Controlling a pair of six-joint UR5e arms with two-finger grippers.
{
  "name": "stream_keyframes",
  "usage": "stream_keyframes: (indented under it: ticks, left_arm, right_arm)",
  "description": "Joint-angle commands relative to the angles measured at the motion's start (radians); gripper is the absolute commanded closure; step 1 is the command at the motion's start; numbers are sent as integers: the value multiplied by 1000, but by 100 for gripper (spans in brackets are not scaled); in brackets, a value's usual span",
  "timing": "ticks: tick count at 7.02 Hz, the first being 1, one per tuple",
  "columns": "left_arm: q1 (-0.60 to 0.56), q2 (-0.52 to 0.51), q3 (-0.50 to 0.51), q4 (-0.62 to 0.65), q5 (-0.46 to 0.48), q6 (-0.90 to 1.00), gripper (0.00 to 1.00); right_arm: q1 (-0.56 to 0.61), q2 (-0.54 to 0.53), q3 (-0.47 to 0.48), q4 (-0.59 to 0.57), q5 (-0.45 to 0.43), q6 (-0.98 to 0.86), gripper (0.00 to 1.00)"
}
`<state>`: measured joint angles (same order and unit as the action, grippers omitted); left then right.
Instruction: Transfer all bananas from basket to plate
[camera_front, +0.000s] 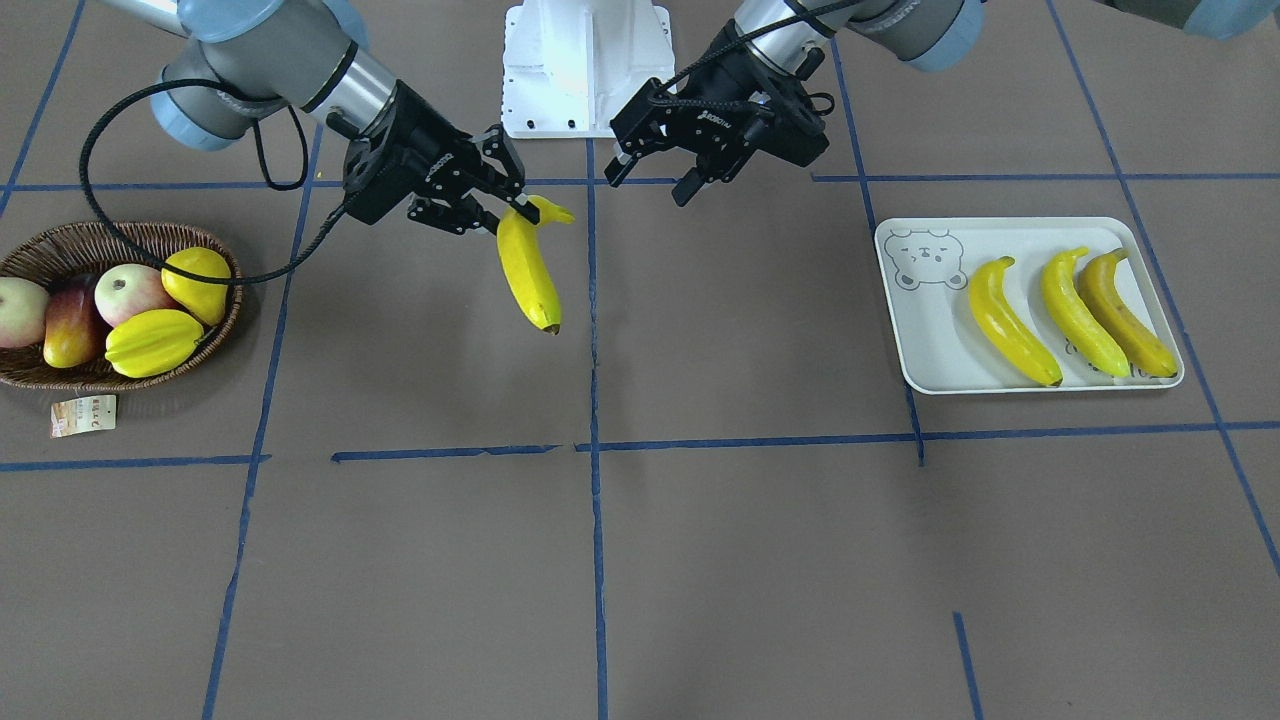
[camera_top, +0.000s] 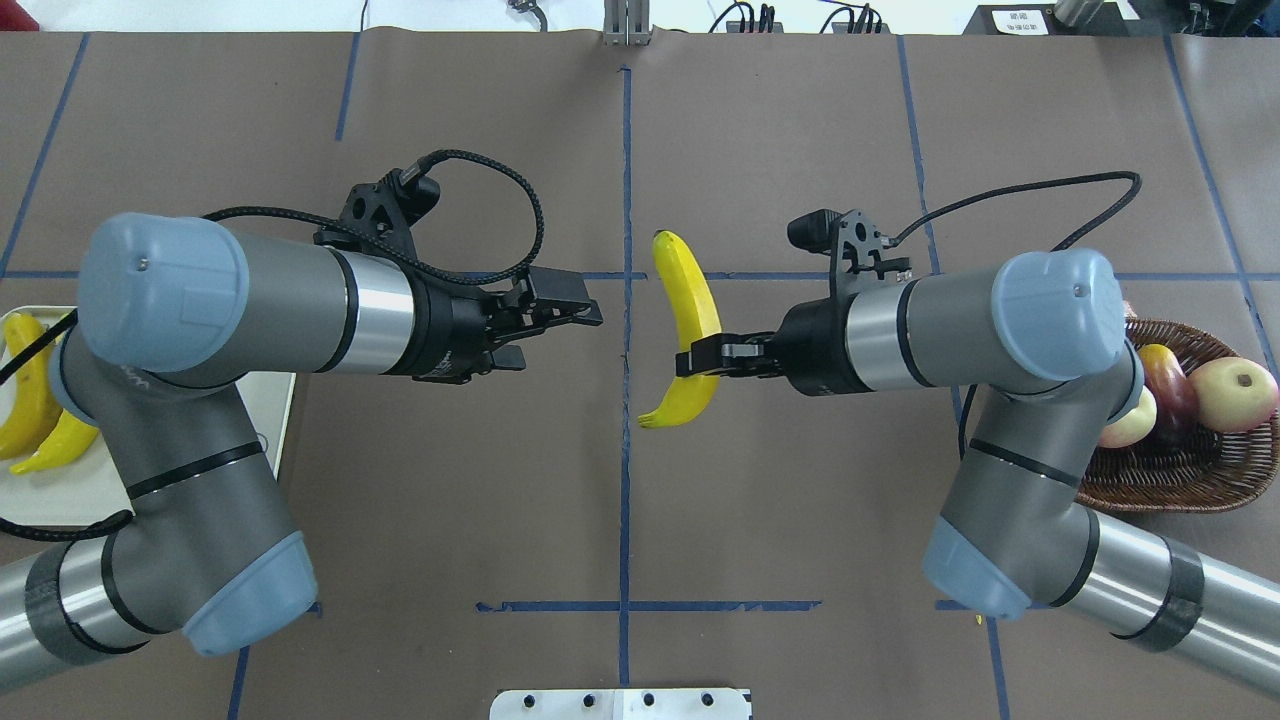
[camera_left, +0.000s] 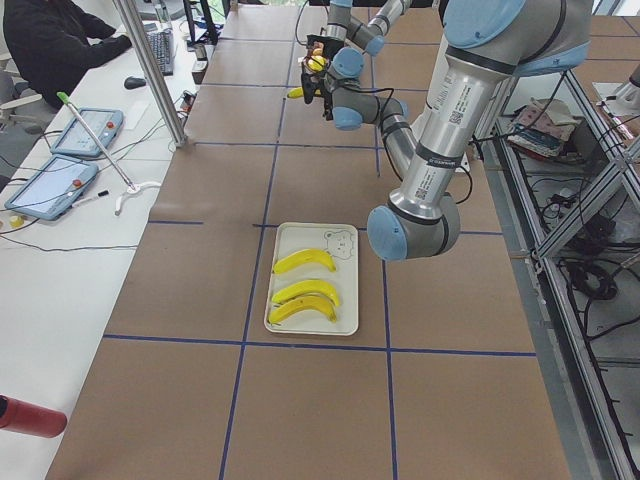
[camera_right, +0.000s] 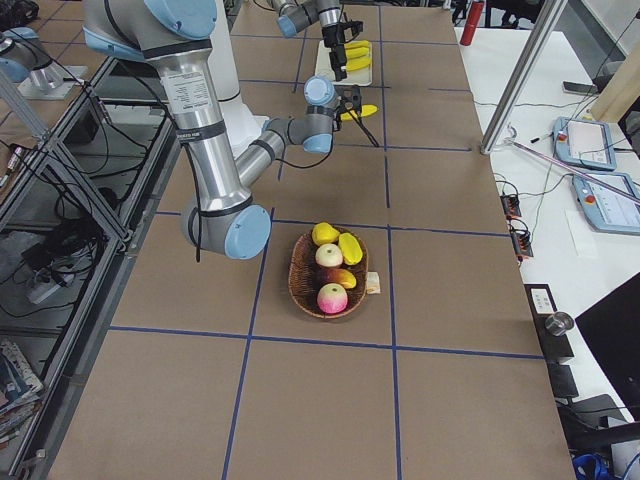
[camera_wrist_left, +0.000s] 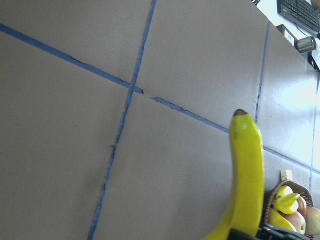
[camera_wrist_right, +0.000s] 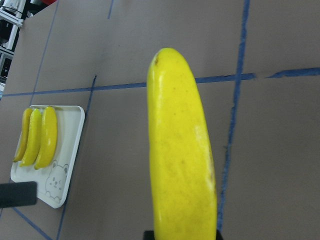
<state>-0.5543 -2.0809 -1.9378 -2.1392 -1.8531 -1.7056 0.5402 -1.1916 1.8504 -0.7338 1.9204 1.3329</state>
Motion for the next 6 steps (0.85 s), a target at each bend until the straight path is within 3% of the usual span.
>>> stream_keyframes:
  ticks: [1,6]
  left_arm:
    - [4,-62,62,-15,0,-9,1]
    - [2,-67,131,-68,20,-9,1]
  right_arm:
    - [-67,21,22,1,-72,3,99]
    - [-127,15,72,1,-132,2,99]
